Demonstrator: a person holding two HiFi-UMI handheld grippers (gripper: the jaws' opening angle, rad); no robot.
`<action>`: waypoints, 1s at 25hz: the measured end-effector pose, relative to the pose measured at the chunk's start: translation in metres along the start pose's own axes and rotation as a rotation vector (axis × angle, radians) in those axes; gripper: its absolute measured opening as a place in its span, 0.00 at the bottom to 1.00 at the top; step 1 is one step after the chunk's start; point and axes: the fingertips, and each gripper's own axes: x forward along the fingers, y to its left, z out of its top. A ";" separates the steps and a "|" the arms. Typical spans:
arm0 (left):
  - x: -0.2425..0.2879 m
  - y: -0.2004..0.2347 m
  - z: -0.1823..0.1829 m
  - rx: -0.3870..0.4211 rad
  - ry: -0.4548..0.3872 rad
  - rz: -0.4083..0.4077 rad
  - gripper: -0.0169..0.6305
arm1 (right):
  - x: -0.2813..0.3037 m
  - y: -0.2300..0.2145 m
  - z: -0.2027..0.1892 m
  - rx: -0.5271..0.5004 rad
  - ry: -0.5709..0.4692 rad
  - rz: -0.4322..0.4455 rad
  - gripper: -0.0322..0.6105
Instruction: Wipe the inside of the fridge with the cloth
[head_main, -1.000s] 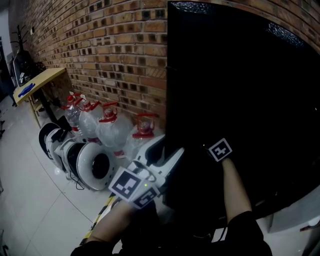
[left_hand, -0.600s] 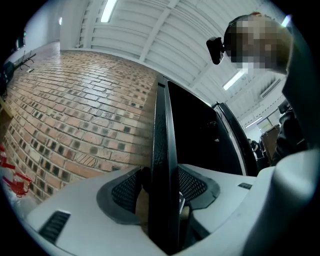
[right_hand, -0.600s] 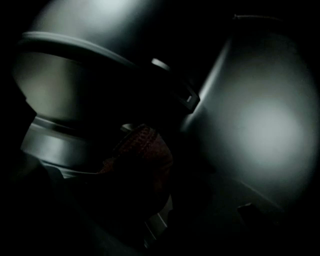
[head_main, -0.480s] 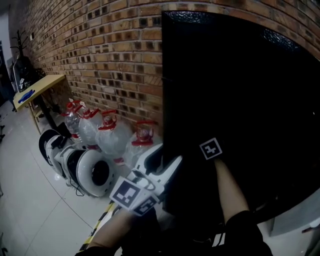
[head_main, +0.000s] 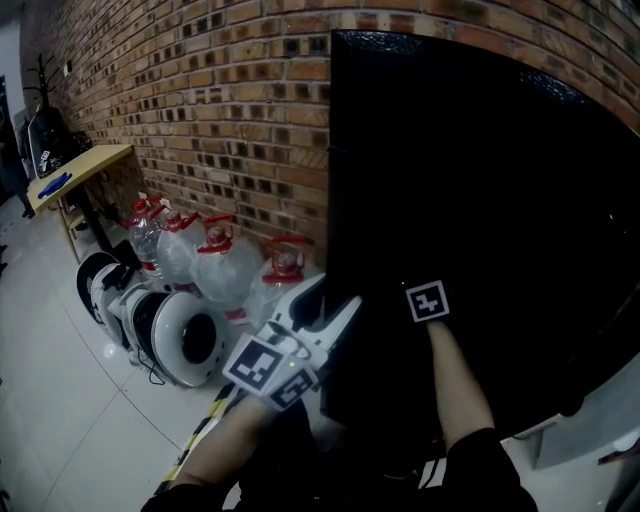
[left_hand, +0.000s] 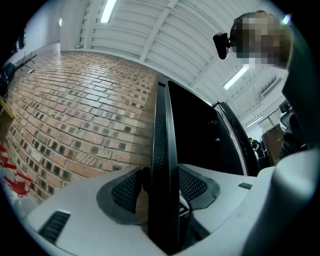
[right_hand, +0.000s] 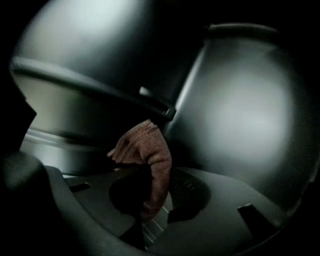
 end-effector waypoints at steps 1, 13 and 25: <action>0.000 0.000 0.000 0.000 0.001 0.001 0.37 | -0.008 -0.004 0.002 0.018 -0.017 -0.006 0.18; 0.000 -0.003 0.005 0.003 0.006 0.013 0.37 | -0.140 -0.022 0.016 0.264 -0.288 0.052 0.18; -0.029 -0.010 0.007 0.056 0.006 0.104 0.30 | -0.278 0.016 0.027 0.291 -0.470 0.118 0.18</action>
